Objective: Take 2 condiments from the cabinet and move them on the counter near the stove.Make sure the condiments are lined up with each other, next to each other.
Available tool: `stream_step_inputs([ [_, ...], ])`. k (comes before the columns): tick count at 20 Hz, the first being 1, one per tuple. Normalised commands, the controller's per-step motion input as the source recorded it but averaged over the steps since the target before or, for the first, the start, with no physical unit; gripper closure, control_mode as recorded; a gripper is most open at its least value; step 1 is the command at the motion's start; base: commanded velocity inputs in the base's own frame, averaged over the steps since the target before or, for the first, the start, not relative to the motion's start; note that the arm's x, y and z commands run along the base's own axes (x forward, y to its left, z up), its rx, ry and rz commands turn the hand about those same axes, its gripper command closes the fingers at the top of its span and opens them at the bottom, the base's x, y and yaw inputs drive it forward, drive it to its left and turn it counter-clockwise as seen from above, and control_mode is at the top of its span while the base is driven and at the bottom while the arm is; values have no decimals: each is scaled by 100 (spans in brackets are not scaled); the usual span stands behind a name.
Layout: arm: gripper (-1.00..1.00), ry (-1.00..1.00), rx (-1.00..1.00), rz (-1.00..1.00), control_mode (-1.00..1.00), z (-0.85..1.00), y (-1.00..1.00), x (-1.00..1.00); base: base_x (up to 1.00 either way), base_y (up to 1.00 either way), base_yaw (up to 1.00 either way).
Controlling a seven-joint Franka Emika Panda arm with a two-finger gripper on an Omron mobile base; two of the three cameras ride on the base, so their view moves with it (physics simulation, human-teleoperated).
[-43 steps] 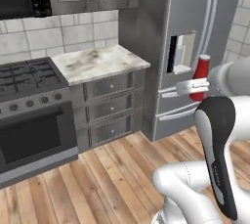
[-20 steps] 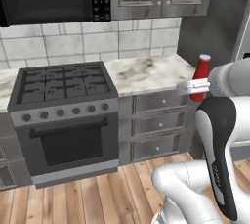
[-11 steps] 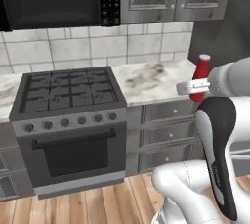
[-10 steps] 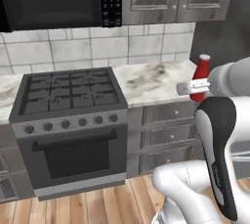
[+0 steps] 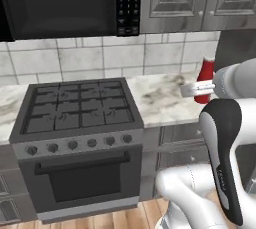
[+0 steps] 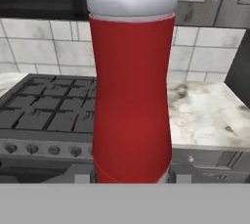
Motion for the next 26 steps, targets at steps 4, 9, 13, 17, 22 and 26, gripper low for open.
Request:
stream_step_inputs([
  [4, 100, 0, 0, 0, 100, 0, 0, 0, 55, 3, 12],
  [9, 100, 0, 0, 0, 100, 0, 0, 0, 54, 5, 11],
  [13, 100, 0, 0, 0, 100, 0, 0, 0, 50, 0, 10],
  [17, 100, 0, 0, 0, 100, 0, 0, 0, 48, 0, 6],
  [22, 100, 0, 0, 0, 100, 0, 0, 0, 46, 0, 3],
  [26, 100, 0, 0, 0, 100, 0, 0, 0, 43, 0, 1],
])
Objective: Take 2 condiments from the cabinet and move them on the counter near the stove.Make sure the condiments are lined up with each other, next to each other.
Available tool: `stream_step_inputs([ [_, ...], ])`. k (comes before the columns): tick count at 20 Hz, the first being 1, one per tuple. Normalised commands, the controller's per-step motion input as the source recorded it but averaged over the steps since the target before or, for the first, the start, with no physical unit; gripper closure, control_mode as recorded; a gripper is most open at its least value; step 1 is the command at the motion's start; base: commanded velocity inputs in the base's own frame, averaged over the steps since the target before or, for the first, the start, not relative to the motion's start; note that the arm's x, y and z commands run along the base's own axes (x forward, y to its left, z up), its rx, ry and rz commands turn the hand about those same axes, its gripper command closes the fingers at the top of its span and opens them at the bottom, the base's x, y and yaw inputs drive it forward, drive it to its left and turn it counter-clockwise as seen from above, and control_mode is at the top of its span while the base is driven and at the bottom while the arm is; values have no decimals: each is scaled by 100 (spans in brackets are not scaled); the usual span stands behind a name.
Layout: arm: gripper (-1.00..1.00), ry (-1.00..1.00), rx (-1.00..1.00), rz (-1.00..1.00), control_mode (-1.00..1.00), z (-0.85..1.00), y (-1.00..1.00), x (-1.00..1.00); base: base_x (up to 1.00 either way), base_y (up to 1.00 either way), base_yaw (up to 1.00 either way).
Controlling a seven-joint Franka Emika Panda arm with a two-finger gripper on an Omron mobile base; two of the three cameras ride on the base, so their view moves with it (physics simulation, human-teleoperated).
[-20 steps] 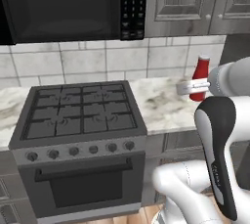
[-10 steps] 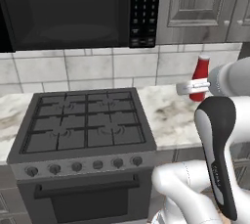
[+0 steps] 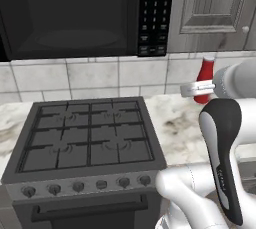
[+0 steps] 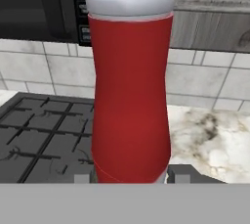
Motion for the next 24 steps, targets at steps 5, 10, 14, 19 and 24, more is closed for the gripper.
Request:
stream_step_inputs([
  [5, 100, 0, 0, 0, 100, 0, 0, 0, 29, 0, 0],
  [10, 100, 0, 0, 0, 100, 0, 0, 0, 5, 0, 0],
  [14, 100, 0, 0, 0, 100, 0, 0, 0, 0, 0, 0],
  [19, 100, 0, 0, 0, 100, 0, 0, 0, 0, 0, 0],
  [24, 100, 0, 0, 0, 100, 0, 0, 0, 0, 0, 0],
])
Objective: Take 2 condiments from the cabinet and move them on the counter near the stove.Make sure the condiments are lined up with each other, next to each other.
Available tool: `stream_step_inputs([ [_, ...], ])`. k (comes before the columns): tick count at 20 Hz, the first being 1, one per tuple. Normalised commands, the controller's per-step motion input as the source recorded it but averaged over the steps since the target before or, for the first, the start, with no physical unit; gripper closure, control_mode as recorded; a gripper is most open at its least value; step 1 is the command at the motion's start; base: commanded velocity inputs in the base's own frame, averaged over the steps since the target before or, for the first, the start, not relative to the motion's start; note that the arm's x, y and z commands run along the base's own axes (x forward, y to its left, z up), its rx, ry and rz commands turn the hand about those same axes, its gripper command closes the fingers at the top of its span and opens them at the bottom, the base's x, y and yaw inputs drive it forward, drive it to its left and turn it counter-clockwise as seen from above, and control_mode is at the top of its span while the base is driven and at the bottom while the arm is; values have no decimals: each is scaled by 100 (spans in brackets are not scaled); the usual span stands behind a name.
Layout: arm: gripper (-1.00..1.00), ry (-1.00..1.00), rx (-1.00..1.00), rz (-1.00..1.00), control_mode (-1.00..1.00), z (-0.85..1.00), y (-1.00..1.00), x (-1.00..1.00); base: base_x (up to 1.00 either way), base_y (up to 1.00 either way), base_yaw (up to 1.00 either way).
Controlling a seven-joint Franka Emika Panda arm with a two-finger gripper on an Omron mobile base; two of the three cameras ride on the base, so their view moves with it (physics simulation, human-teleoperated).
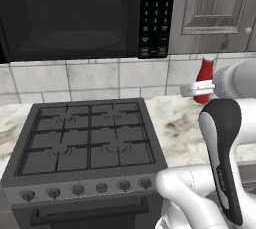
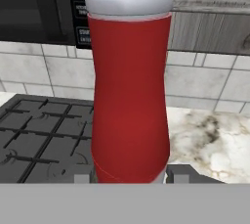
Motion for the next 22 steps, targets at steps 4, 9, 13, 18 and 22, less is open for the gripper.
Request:
stream_step_inputs([
  [4, 100, 0, 0, 0, 100, 0, 0, 0, 0, 0, 0],
  [9, 100, 0, 0, 1, -100, -22, -6, 2, 0, 0, 0],
  [13, 100, 5, 0, 8, -100, -33, -8, 18, 0, 0, 0],
  [18, 100, 8, 0, 12, -100, -41, -4, 22, 0, 0, 0],
  [22, 100, 14, 0, 17, -100, -47, 0, 33, 0, 0, 0],
])
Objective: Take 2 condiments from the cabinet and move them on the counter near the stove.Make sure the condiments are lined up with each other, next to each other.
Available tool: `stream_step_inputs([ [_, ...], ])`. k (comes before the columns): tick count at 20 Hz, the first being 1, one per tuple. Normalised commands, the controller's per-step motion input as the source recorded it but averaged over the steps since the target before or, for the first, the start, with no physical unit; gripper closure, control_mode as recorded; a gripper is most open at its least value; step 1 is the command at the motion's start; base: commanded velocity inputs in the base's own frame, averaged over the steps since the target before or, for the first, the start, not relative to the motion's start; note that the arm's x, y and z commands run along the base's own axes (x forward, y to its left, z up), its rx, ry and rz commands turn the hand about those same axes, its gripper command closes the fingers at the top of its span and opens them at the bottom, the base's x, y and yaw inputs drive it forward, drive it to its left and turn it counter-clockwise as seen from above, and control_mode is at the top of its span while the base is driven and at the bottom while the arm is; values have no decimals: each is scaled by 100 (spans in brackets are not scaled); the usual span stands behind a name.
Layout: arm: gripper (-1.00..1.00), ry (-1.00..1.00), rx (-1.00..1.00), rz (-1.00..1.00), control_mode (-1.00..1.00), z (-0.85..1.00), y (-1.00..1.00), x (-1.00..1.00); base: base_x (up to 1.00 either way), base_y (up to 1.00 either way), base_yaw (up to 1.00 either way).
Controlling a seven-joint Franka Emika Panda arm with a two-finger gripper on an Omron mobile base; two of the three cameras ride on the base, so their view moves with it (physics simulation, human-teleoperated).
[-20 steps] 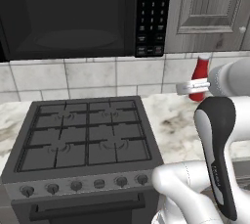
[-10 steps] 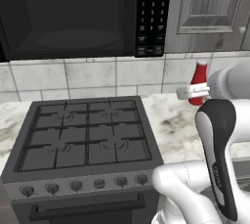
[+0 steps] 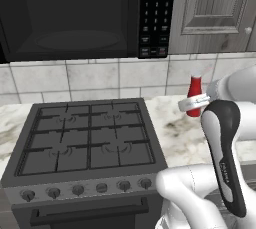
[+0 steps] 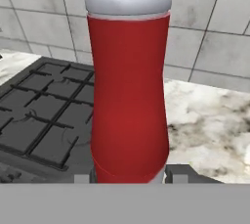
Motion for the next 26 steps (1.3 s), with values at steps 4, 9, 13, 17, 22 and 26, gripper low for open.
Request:
stream_step_inputs([
  [4, 100, 7, 0, 19, -100, -50, -2, 38, 0, 0, 0],
  [9, 100, 0, 0, 15, -100, -50, -8, 33, 0, 0, 0],
  [13, 100, 0, 0, 6, -100, -34, -11, 26, 0, 0, 0],
  [17, 100, 0, 2, 1, -100, -19, -8, 17, 0, 0, 0],
  [22, 100, 0, 0, 0, -100, -26, -13, 16, 0, 0, 0],
  [26, 100, 4, 0, 0, -100, -16, -20, 9, 0, 0, 0],
])
